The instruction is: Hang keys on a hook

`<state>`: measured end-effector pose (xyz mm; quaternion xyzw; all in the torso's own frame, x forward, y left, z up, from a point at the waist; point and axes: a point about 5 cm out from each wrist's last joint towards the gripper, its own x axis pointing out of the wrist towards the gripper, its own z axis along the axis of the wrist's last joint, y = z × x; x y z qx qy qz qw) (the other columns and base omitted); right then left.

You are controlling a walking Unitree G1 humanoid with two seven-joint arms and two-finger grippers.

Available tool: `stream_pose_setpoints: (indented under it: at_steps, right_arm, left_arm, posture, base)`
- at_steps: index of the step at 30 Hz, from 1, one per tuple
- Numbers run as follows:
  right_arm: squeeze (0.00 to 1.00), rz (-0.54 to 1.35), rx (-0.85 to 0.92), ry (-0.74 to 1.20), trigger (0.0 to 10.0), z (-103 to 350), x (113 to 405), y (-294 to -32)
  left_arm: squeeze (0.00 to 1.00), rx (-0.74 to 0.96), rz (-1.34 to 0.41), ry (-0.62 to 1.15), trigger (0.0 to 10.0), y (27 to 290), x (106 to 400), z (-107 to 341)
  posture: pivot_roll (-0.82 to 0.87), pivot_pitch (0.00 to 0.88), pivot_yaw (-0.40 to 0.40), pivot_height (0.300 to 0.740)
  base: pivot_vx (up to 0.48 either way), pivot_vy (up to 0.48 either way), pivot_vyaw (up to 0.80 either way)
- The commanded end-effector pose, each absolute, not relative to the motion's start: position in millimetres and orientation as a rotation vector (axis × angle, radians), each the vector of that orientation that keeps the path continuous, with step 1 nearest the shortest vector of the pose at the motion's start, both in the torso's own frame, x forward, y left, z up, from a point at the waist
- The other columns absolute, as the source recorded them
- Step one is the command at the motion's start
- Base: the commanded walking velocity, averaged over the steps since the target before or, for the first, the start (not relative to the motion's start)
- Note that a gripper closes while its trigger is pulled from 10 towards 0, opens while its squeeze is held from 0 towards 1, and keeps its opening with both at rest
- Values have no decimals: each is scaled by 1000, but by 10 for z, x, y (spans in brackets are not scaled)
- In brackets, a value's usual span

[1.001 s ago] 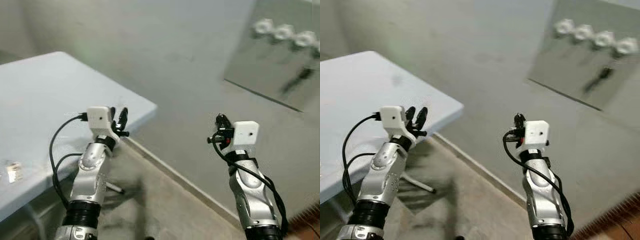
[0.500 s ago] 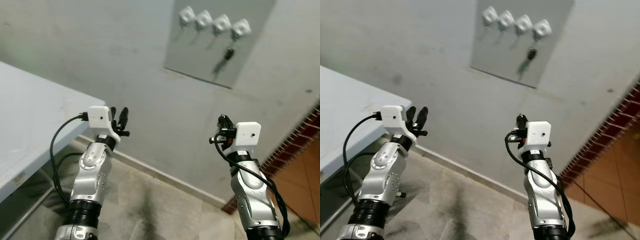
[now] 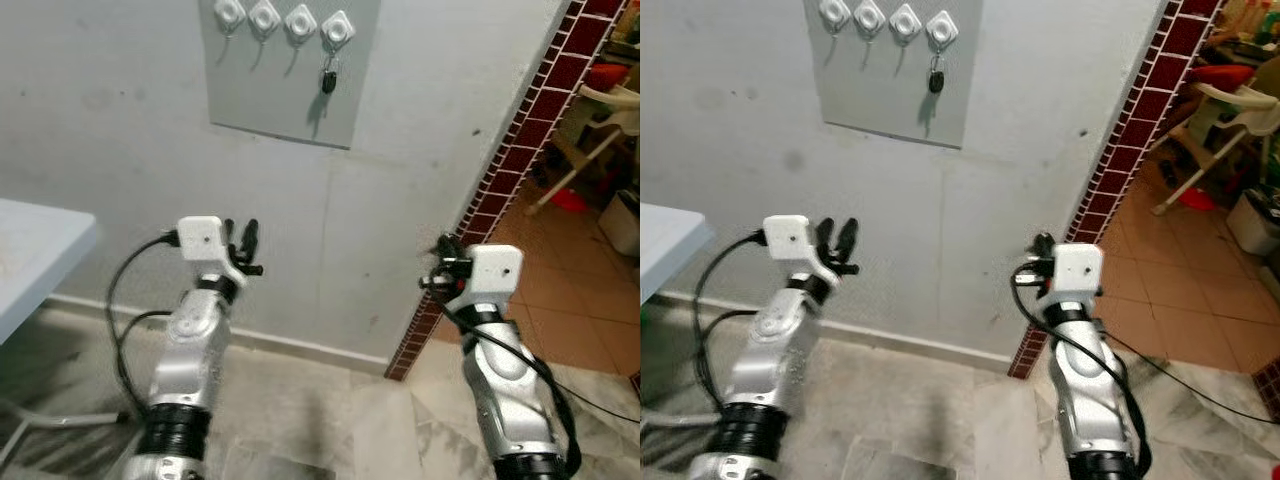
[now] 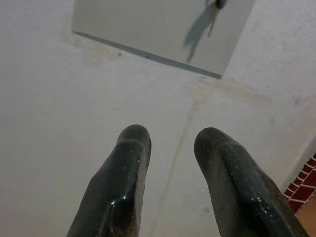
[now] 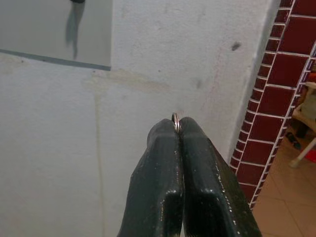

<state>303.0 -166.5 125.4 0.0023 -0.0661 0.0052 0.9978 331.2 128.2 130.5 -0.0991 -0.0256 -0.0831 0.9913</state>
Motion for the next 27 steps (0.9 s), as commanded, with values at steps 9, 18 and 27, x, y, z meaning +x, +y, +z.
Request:
stream_pose_setpoints:
  at_steps: [9,18,27]
  right_arm:
    - [0,19,2,-142,10000,1307,3037,-1592]
    - [0,23,1,-138,10000,1295,3014,-1558]
    - [0,28,-2,-131,10000,1289,3013,-1539]
  left_arm:
    - [0,-247,-152,-32,10000,1337,3323,1311]
    - [0,-251,-154,-19,10000,1345,3332,1309]
    - [0,-211,-149,-10,10000,1327,3342,1307]
  posture:
    - [130,25,-78,740]
    - [128,19,-78,740]
    - [128,9,-80,740]
  base:
    - [0,190,0]
    - [0,477,0]
    - [0,160,0]
